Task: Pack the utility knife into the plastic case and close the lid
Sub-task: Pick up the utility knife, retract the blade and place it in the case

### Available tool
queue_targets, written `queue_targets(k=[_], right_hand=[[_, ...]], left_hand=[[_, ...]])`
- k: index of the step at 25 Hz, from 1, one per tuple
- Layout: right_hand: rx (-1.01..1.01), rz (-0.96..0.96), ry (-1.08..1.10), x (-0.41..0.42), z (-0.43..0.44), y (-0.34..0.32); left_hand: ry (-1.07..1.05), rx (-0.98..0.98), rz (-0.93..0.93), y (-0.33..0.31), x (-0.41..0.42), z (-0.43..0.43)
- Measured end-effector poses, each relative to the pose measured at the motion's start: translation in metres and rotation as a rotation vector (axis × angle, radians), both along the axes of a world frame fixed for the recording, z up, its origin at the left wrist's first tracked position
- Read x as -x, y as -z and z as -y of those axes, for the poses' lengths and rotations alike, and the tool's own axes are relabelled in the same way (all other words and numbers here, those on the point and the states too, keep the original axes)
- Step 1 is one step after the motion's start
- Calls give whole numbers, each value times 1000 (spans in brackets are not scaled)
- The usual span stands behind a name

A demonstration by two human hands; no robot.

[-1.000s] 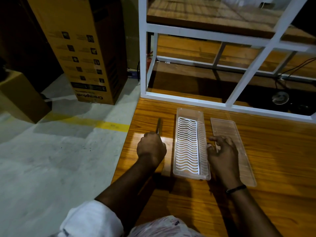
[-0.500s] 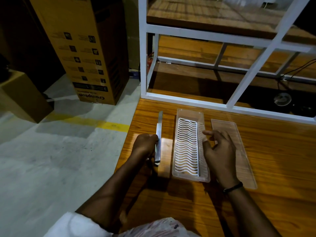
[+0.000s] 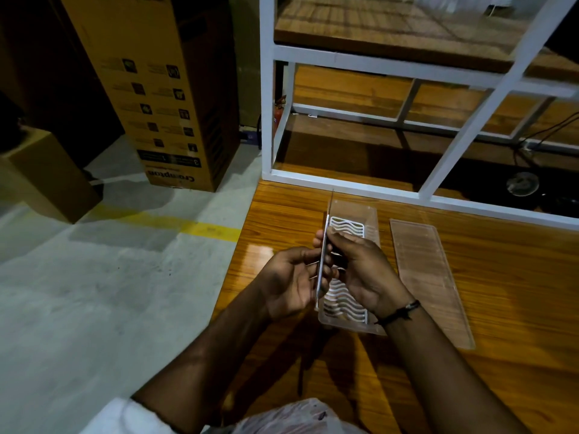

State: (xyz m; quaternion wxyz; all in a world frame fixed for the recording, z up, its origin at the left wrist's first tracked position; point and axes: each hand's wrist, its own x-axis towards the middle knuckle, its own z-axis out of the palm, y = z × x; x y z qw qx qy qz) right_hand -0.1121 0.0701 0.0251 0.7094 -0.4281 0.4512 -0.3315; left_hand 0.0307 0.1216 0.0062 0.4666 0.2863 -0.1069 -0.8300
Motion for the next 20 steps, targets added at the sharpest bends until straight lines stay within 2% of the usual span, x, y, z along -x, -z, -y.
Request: queue_targets(k=[2, 4, 6, 8, 10, 14, 20], right_hand=[[5, 18, -22, 6, 1, 0], [27, 39, 1, 11, 2, 1], [98, -28, 83, 17, 7, 3], [162, -100, 142, 22, 12, 4], [165, -106, 163, 26, 16, 3], [175, -96, 165, 27, 18, 10], [209, -75, 184, 29, 15, 13]], left_hand=[[-20, -24, 129, -3, 5, 0], [-85, 1, 363, -3, 12, -4], [-103, 178, 650, -5, 15, -13], [-30, 450, 945, -5, 13, -27], [47, 616, 1161, -6, 11, -36], [24, 806, 1291, 0, 16, -37], [-9, 800, 1300, 5, 21, -33]])
